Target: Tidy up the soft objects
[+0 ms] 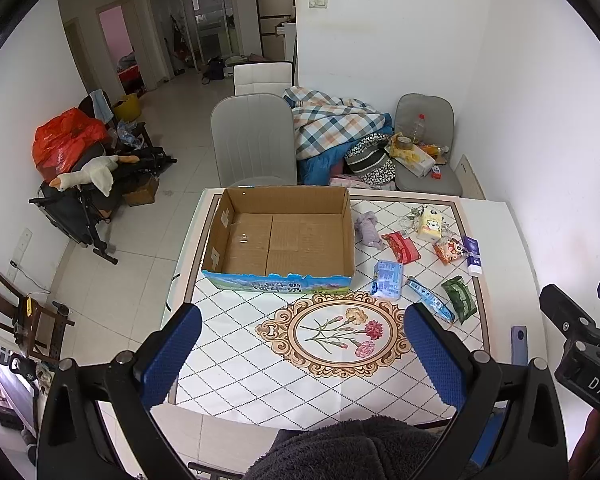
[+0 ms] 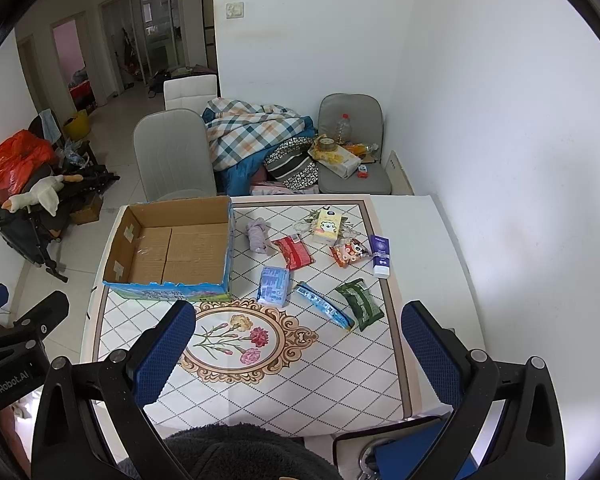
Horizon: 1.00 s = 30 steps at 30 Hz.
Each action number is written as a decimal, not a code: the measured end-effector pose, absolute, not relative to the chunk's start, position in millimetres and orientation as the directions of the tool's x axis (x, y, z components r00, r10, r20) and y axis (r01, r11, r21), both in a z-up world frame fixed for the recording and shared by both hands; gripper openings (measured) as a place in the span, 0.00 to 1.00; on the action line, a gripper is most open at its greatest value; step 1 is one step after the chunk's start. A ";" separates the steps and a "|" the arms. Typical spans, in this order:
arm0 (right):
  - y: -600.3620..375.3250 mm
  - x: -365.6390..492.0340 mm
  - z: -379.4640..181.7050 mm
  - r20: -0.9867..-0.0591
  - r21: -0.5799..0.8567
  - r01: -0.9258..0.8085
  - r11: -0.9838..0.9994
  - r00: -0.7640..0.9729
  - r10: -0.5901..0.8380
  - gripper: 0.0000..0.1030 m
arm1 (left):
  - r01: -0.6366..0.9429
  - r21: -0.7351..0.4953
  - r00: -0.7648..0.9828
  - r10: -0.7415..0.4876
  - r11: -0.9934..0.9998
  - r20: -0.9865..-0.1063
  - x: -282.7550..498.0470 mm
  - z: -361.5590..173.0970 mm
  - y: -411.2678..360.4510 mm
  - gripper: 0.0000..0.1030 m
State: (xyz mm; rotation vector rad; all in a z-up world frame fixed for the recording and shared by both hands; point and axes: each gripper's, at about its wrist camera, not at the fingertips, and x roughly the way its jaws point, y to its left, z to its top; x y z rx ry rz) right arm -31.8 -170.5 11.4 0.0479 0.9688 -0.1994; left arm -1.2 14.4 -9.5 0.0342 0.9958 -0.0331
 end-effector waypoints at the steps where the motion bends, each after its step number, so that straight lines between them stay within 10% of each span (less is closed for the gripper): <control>1: -169.8 -31.9 11.4 -0.823 -0.047 0.189 0.981 0.550 -0.145 1.00 | 0.043 0.013 0.543 -0.013 0.999 -0.840 -1.1 -9.6 14.2 1.00; 17: -216.1 -7.6 -13.4 -0.846 -0.028 0.272 0.962 0.506 -0.168 1.00 | 0.107 0.018 0.545 -0.044 0.994 -0.837 44.1 -32.4 -6.4 1.00; 30: -399.9 82.8 -212.8 -0.977 0.012 0.421 0.907 0.200 -0.080 1.00 | 0.308 -0.073 0.168 -0.130 0.948 -0.977 181.7 -225.9 -153.2 0.93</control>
